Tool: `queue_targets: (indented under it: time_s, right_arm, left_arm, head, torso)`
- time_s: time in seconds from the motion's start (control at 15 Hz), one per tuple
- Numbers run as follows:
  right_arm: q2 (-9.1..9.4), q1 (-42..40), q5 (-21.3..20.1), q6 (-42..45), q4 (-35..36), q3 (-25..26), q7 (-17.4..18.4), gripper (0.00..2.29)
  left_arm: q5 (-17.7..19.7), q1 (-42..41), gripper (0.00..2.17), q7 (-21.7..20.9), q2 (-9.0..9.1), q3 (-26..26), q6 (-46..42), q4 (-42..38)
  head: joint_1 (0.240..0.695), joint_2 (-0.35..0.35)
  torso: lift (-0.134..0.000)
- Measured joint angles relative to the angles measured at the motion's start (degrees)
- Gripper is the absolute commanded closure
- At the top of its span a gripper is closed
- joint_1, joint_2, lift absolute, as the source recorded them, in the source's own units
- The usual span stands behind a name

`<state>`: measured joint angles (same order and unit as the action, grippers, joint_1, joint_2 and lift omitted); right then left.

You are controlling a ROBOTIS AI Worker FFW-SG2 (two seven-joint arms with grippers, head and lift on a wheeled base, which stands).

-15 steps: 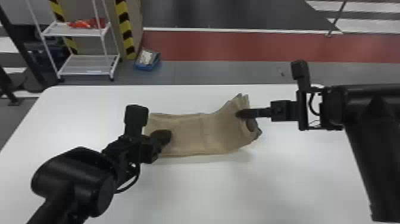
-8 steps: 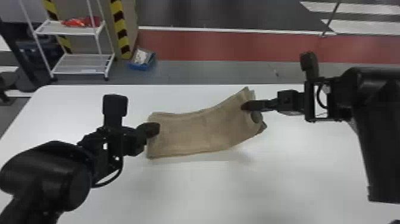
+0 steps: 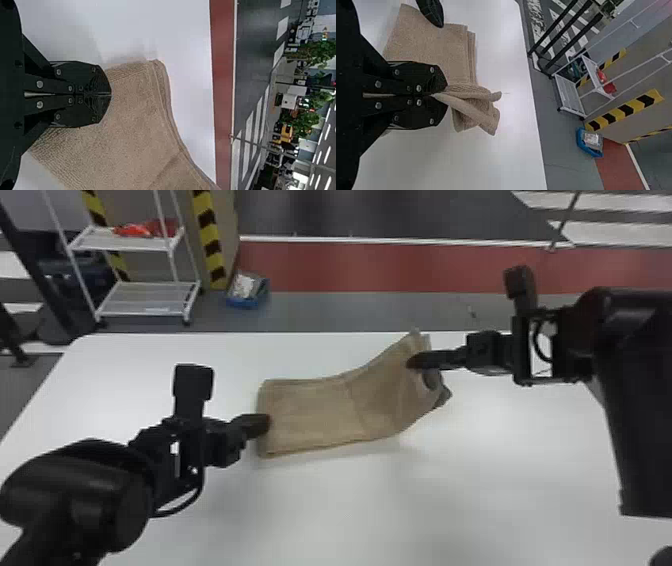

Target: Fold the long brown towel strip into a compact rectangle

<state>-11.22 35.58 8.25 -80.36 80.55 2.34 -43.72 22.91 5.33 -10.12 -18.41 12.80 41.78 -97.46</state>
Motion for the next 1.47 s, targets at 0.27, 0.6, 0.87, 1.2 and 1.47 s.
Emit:
queue_targets:
  time_s: [0.27,0.6,0.87,1.2,1.47]
  right_arm:
    - [2.85,2.25,-0.44,-2.63,-0.66,-2.21,1.85,1.38]
    - [7.37,4.67,-1.43,-1.57,-5.14,-6.17,2.97,1.38]
    - [10.05,4.65,-1.84,2.72,-9.05,-8.76,3.39,1.38]
    - [11.01,4.51,-1.9,5.95,-11.71,-11.24,4.68,1.15]
    - [11.21,4.04,-1.71,9.27,-13.44,-12.23,4.97,0.03]
  left_arm:
    - [-0.49,0.45,2.06,-0.27,1.03,1.48,-0.17,1.63]
    - [-0.88,0.5,2.06,-0.06,2.36,3.24,-0.17,2.18]
    - [-0.9,0.54,2.06,0.01,2.86,3.82,-0.17,2.35]
    - [-0.92,0.56,2.06,0.19,3.01,3.85,-0.17,2.37]
    - [-0.94,0.56,2.06,0.07,2.98,3.73,-0.28,2.45]
  head:
    - [0.695,-0.01]
    - [0.695,0.024]
    - [0.695,0.05]
    - [0.695,0.068]
    - [0.695,0.075]
  torso:
    - [-0.128]
    - [-0.128]
    - [-0.128]
    - [-0.128]
    - [-0.128]
